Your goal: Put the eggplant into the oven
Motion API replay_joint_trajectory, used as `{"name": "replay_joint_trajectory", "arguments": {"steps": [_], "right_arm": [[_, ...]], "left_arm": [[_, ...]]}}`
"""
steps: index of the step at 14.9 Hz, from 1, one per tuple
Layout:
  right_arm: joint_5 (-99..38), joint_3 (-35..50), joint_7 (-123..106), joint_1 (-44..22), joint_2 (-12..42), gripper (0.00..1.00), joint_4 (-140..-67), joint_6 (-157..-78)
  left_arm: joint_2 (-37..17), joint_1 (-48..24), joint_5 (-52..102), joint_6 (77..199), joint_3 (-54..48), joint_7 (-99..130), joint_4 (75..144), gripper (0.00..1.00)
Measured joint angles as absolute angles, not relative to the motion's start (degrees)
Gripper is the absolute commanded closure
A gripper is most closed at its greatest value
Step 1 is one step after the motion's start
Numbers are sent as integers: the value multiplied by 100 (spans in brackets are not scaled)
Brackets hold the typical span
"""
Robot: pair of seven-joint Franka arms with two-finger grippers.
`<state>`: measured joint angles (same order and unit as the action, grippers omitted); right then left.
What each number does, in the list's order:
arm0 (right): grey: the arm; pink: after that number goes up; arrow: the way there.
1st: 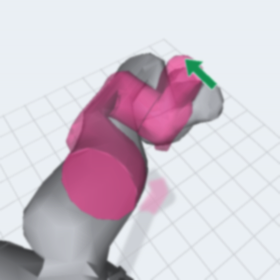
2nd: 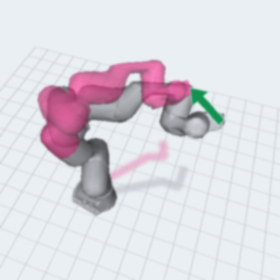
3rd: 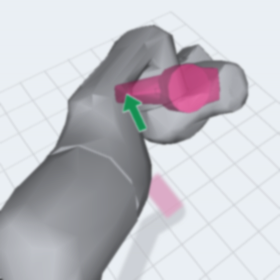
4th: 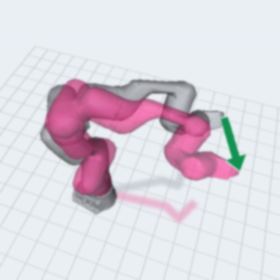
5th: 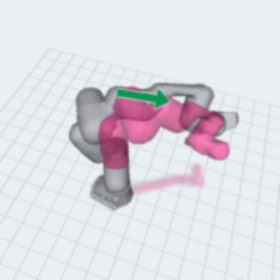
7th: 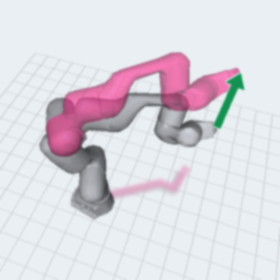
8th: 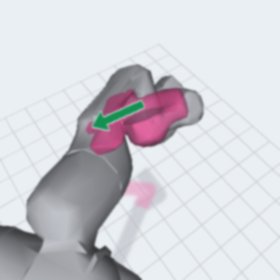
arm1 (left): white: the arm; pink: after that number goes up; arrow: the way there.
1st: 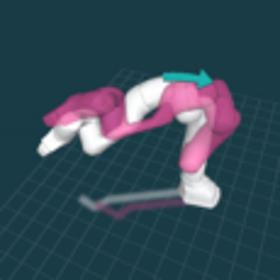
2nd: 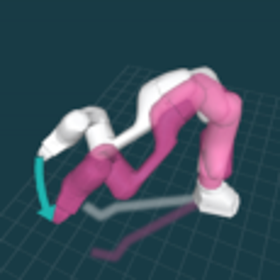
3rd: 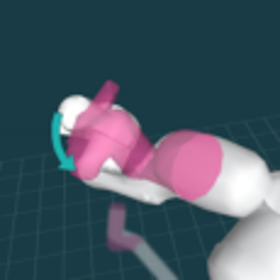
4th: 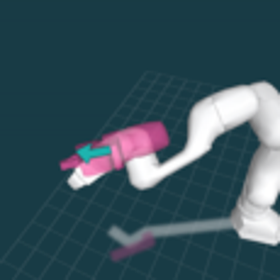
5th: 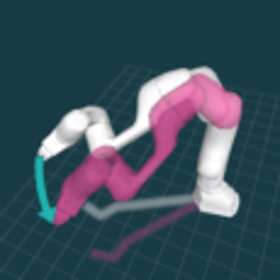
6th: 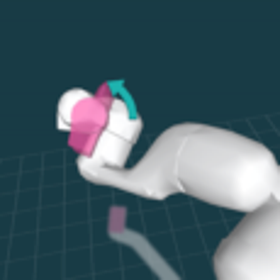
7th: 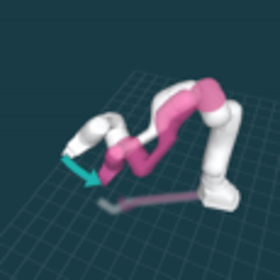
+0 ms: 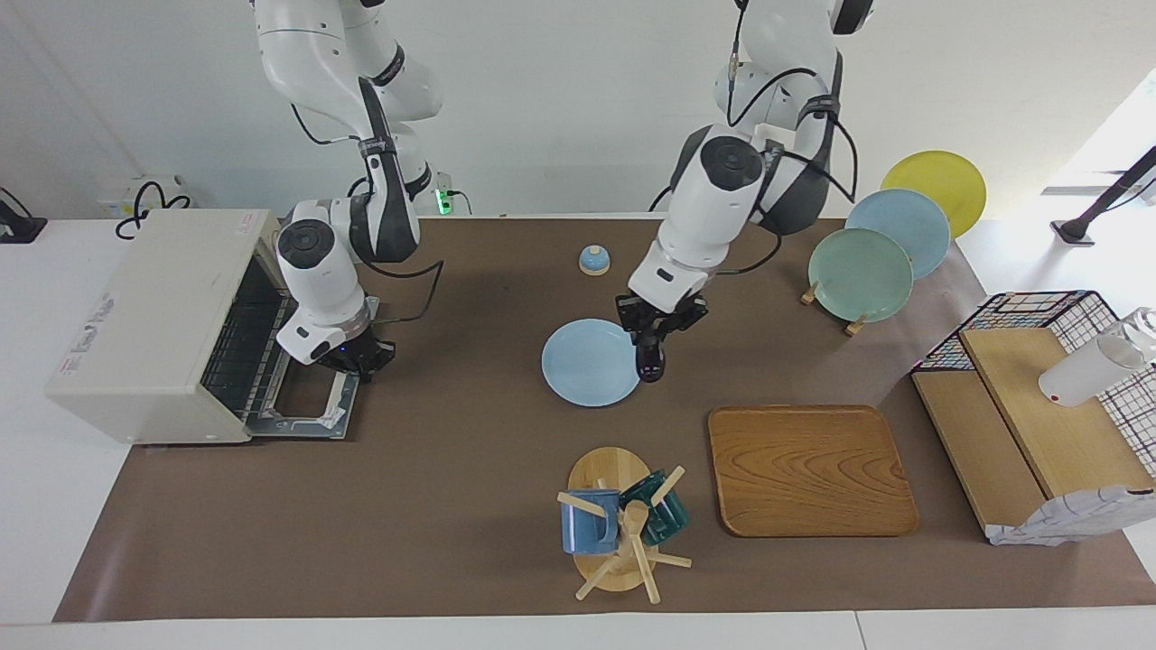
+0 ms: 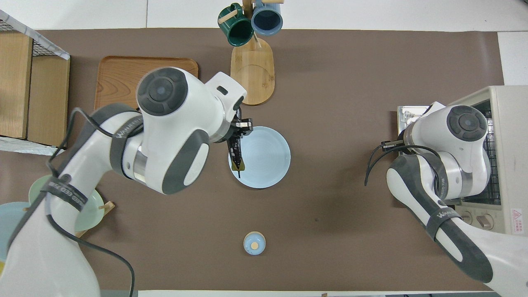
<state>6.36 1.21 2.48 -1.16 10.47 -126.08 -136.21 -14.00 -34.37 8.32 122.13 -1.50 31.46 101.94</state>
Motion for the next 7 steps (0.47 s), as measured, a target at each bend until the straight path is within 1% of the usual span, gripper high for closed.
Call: {"name": "replay_joint_trajectory", "arguments": {"steps": [1, 2, 3, 4, 5, 7], "right_arm": [[629, 120, 328, -122, 1047, 70, -12596, -13624], [564, 119, 410, -151, 1046, 55, -12563, -13633], [460, 117, 502, -236, 1046, 34, -12526, -13634], [403, 116, 657, -367, 1046, 10, -12496, -13634], [374, 117, 842, -520, 1046, 0, -12462, -13632], [369, 118, 1046, -729, 1045, 0, -12365, -13523]], "left_arm": [[-1375, -3636, 832, 12512, -151, 3206, 10465, 100], [-1374, -3804, 832, 12726, -149, 3254, 10672, 100], [-1383, -3923, 832, 12888, -149, 3294, 10827, 100], [-1401, -4005, 832, 13029, -146, 3326, 10939, 100], [-1425, -4049, 832, 13159, -146, 3338, 11027, 100], [-1490, -4089, 832, 13398, -139, 3340, 11173, 100]]}}
